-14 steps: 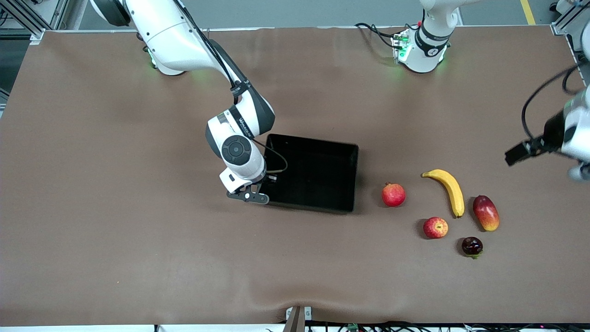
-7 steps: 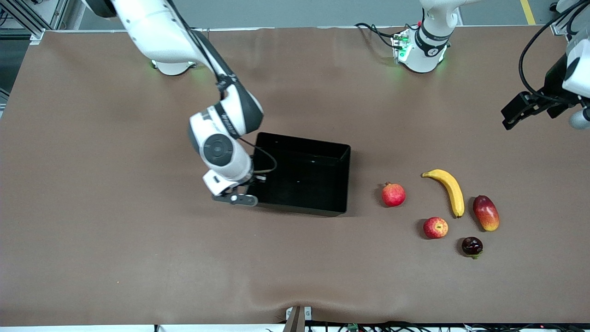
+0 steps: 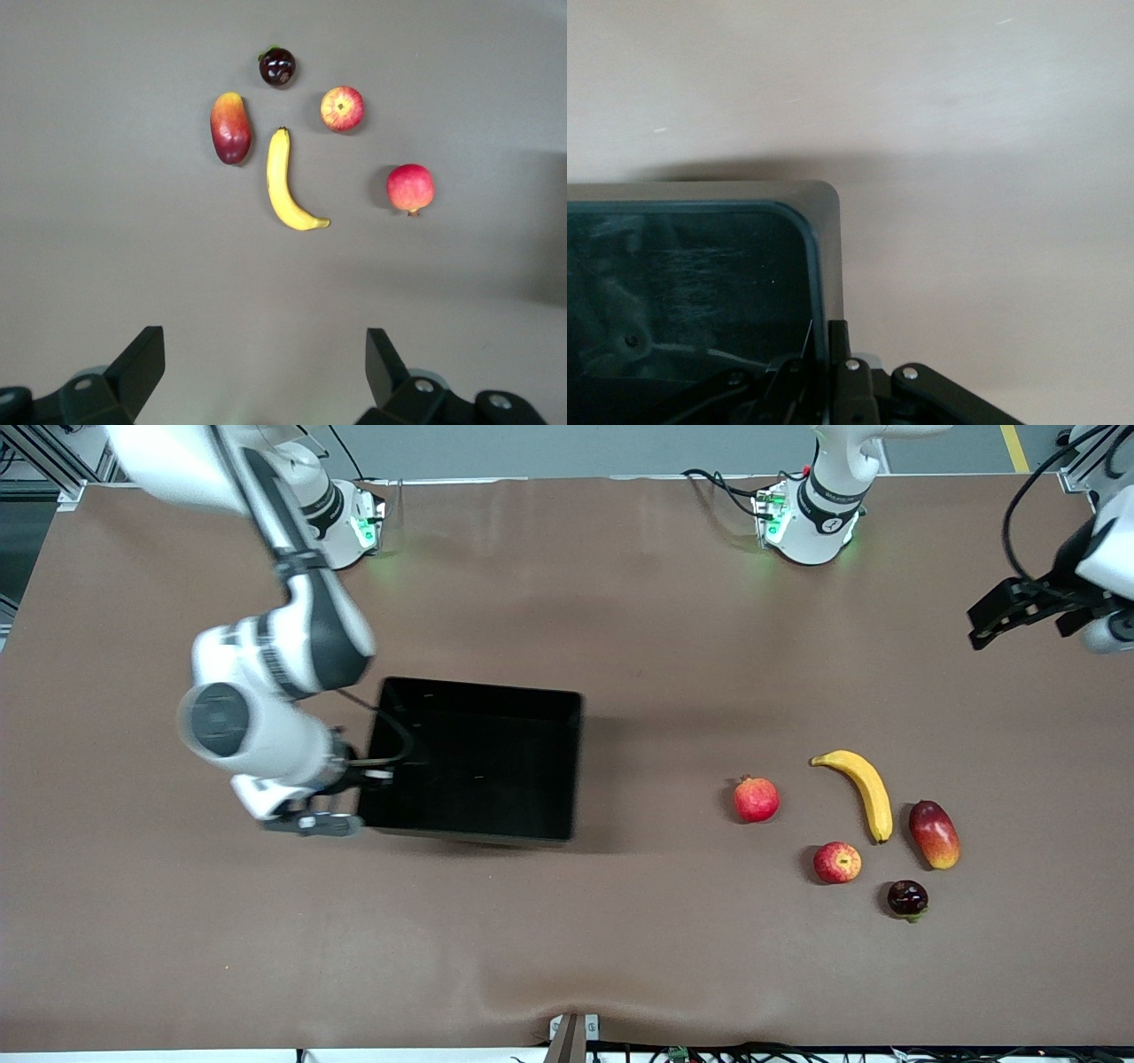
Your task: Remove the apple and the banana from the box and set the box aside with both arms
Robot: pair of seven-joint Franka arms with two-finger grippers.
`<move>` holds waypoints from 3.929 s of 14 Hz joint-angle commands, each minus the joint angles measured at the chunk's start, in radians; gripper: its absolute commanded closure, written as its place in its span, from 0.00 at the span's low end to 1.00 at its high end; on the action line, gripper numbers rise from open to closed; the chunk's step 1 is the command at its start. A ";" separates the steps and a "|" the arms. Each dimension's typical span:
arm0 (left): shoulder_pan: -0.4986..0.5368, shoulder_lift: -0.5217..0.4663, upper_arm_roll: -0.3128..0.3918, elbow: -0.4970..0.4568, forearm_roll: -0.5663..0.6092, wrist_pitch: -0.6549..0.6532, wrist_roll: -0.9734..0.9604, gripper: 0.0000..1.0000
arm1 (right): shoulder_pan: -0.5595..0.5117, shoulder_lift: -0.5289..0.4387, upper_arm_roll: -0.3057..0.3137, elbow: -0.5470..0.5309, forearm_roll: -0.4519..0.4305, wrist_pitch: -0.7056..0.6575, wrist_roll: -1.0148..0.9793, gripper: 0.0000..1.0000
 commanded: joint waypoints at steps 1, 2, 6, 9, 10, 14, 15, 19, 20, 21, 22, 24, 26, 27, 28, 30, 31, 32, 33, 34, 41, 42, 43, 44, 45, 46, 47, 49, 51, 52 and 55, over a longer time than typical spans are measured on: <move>-0.014 -0.049 0.013 -0.034 -0.021 -0.001 0.013 0.00 | -0.153 -0.074 0.025 -0.088 0.012 0.005 -0.179 1.00; -0.011 -0.049 0.012 -0.035 -0.021 -0.001 0.019 0.00 | -0.204 -0.069 0.025 -0.088 0.012 0.007 -0.225 1.00; -0.011 -0.048 0.013 -0.035 -0.020 -0.004 0.029 0.00 | -0.371 -0.016 0.023 -0.085 0.012 0.086 -0.407 1.00; -0.011 -0.057 0.013 -0.031 -0.020 -0.036 0.032 0.00 | -0.488 0.081 0.025 -0.068 0.021 0.192 -0.547 1.00; -0.010 -0.060 0.015 -0.029 -0.020 -0.042 0.032 0.00 | -0.520 0.124 0.025 -0.035 0.027 0.212 -0.578 1.00; -0.008 -0.045 0.016 -0.034 -0.025 -0.041 0.030 0.00 | -0.567 0.216 0.025 0.027 0.081 0.211 -0.597 1.00; -0.010 -0.036 0.016 -0.034 -0.028 -0.039 0.029 0.00 | -0.568 0.222 0.025 0.027 0.081 0.211 -0.595 1.00; -0.011 -0.034 0.015 -0.029 -0.029 -0.039 0.029 0.00 | -0.562 0.225 0.023 0.071 0.070 0.212 -0.601 0.00; -0.011 -0.035 0.015 -0.029 -0.032 -0.039 0.029 0.00 | -0.563 0.224 0.023 0.097 0.072 0.200 -0.601 0.00; -0.011 -0.035 0.015 -0.029 -0.044 -0.039 0.029 0.00 | -0.550 0.218 0.025 0.105 0.070 0.197 -0.609 0.00; -0.011 -0.037 0.015 -0.028 -0.048 -0.039 0.029 0.00 | -0.539 0.203 0.028 0.110 0.070 0.159 -0.609 0.00; -0.008 -0.046 0.018 -0.028 -0.048 -0.044 0.032 0.00 | -0.470 0.154 0.020 0.121 0.066 0.099 -0.589 0.00; 0.009 -0.052 0.018 -0.025 -0.048 -0.055 0.033 0.00 | -0.430 0.120 0.020 0.121 0.031 0.099 -0.511 0.00; 0.009 -0.054 0.018 -0.024 -0.048 -0.055 0.033 0.00 | -0.401 0.104 0.022 0.114 -0.011 0.096 -0.461 0.00; 0.009 -0.054 0.018 -0.023 -0.048 -0.055 0.032 0.00 | -0.386 0.088 0.022 0.110 -0.023 0.076 -0.409 0.00; 0.009 -0.051 0.016 -0.018 -0.063 -0.051 0.032 0.00 | -0.343 0.069 0.022 0.107 -0.025 0.040 -0.315 0.00; 0.010 -0.051 0.019 -0.014 -0.092 -0.050 0.032 0.00 | -0.321 0.052 0.022 0.090 -0.028 0.042 -0.270 0.00; 0.010 -0.051 0.019 -0.011 -0.100 -0.051 0.032 0.00 | -0.298 0.035 0.020 0.070 -0.037 0.043 -0.226 0.00; 0.010 -0.051 0.019 -0.011 -0.100 -0.051 0.032 0.00 | -0.280 0.022 0.022 0.055 -0.046 0.043 -0.189 0.00; 0.010 -0.046 0.021 -0.003 -0.101 -0.050 0.032 0.00 | -0.271 0.006 0.022 0.039 -0.048 0.045 -0.170 0.00; 0.006 -0.011 0.019 0.018 -0.100 -0.050 0.030 0.00 | -0.252 -0.190 0.020 -0.120 -0.065 -0.013 -0.169 0.00; 0.003 -0.011 0.018 0.017 -0.098 -0.050 0.030 0.00 | -0.260 -0.216 0.020 -0.119 -0.065 -0.062 -0.170 0.00; 0.002 -0.009 0.018 0.017 -0.097 -0.050 0.030 0.00 | -0.261 -0.242 0.017 -0.116 -0.066 -0.105 -0.170 0.00; -0.001 -0.008 0.018 0.014 -0.095 -0.051 0.030 0.00 | -0.263 -0.273 0.019 -0.116 -0.069 -0.148 -0.170 0.00; -0.004 -0.006 0.016 0.012 -0.092 -0.053 0.029 0.00 | -0.263 -0.300 0.020 -0.116 -0.095 -0.176 -0.172 0.00; -0.005 -0.005 0.013 0.014 -0.091 -0.055 0.026 0.00 | -0.261 -0.330 0.022 -0.116 -0.120 -0.205 -0.178 0.00; -0.005 -0.008 0.012 0.015 -0.087 -0.056 0.025 0.00 | -0.254 -0.354 0.025 -0.104 -0.122 -0.243 -0.176 0.00; -0.002 -0.014 0.002 0.017 -0.087 -0.058 0.027 0.00 | -0.252 -0.389 0.031 -0.067 -0.122 -0.327 -0.170 0.00; -0.004 -0.015 -0.002 0.017 -0.086 -0.070 0.025 0.00 | -0.248 -0.425 0.031 -0.035 -0.120 -0.398 -0.179 0.00; -0.002 -0.015 -0.010 0.017 -0.086 -0.071 0.025 0.00 | -0.252 -0.431 0.030 -0.016 -0.119 -0.423 -0.181 0.00; -0.001 -0.012 -0.013 0.017 -0.084 -0.071 0.025 0.00 | -0.246 -0.423 0.030 0.058 -0.105 -0.507 -0.175 0.00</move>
